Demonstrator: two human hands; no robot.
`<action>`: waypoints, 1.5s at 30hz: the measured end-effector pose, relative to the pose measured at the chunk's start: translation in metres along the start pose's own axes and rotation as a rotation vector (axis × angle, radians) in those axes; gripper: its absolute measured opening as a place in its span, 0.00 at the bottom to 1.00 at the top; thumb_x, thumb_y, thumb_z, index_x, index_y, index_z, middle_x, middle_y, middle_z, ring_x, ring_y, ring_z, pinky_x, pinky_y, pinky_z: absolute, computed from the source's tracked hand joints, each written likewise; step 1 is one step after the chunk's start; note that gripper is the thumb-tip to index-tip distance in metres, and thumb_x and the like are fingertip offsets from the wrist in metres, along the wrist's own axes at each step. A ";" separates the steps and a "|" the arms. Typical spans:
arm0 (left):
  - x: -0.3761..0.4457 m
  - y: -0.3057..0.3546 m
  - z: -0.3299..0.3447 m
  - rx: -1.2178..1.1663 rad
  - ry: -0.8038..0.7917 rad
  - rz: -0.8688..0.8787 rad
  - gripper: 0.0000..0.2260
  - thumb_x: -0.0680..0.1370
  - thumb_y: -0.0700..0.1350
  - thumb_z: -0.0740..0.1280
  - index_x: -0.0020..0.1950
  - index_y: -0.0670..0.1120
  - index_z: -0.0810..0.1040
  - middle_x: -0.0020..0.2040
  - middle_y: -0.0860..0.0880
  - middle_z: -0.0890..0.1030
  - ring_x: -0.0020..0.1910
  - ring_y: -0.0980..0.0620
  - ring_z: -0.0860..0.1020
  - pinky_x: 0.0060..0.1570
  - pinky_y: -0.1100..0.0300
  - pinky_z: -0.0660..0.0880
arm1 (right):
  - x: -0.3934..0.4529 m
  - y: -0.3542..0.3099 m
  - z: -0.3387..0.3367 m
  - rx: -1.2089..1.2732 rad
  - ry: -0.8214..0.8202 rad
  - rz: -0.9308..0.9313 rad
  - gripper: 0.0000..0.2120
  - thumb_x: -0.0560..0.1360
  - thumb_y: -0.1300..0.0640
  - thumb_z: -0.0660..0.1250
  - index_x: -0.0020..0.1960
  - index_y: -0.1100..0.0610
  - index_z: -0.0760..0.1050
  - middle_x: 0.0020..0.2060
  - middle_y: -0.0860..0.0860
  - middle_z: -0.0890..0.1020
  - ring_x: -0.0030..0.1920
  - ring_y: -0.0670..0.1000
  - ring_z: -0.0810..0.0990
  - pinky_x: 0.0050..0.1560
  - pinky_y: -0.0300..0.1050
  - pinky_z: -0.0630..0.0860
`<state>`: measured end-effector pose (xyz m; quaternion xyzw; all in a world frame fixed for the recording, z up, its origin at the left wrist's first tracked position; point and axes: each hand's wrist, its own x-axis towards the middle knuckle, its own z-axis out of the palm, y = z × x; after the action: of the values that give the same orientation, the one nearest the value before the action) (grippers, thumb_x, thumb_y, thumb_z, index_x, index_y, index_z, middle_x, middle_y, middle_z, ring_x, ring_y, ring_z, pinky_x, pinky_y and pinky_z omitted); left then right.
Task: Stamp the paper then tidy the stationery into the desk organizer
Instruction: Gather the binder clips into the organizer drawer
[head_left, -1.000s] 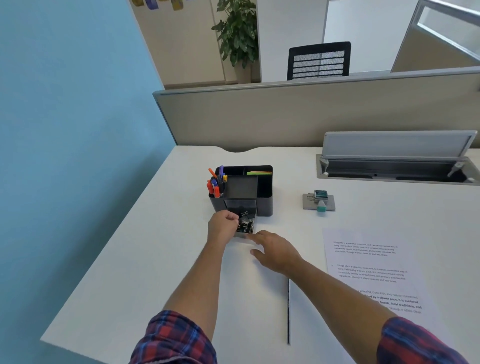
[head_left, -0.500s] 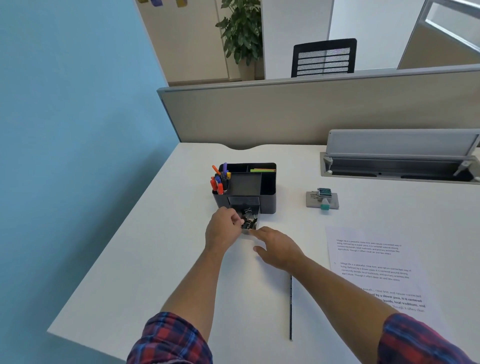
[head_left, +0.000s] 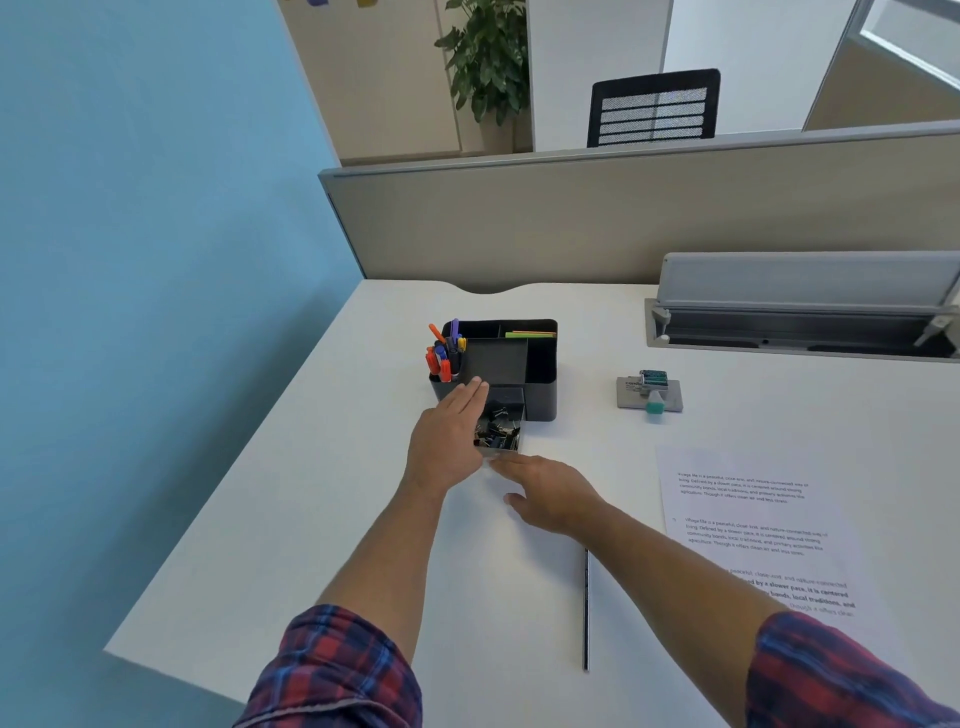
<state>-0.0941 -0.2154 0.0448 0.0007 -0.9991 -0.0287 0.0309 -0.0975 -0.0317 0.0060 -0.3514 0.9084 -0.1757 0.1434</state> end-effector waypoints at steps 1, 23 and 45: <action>0.000 -0.001 0.001 -0.011 -0.013 -0.009 0.44 0.72 0.40 0.74 0.83 0.52 0.55 0.82 0.55 0.54 0.79 0.50 0.61 0.67 0.54 0.72 | 0.001 -0.001 0.000 -0.003 -0.007 0.000 0.28 0.81 0.52 0.63 0.80 0.47 0.60 0.78 0.44 0.64 0.74 0.52 0.69 0.68 0.51 0.71; 0.016 0.005 -0.005 -0.113 0.004 -0.094 0.40 0.72 0.40 0.76 0.80 0.53 0.62 0.79 0.52 0.65 0.77 0.48 0.66 0.69 0.47 0.70 | 0.040 0.000 -0.032 0.111 -0.098 0.169 0.37 0.79 0.48 0.69 0.81 0.50 0.55 0.82 0.47 0.51 0.76 0.55 0.66 0.72 0.52 0.69; 0.030 0.017 -0.001 0.100 0.168 -0.056 0.26 0.72 0.47 0.78 0.67 0.49 0.72 0.64 0.48 0.75 0.61 0.47 0.74 0.56 0.58 0.77 | -0.045 0.028 -0.045 -0.071 -0.477 -0.147 0.22 0.61 0.38 0.79 0.52 0.43 0.81 0.46 0.38 0.80 0.48 0.43 0.78 0.51 0.45 0.77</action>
<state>-0.1240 -0.1985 0.0487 0.0326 -0.9928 0.0204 0.1137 -0.0988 0.0287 0.0408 -0.4528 0.8265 -0.0657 0.3278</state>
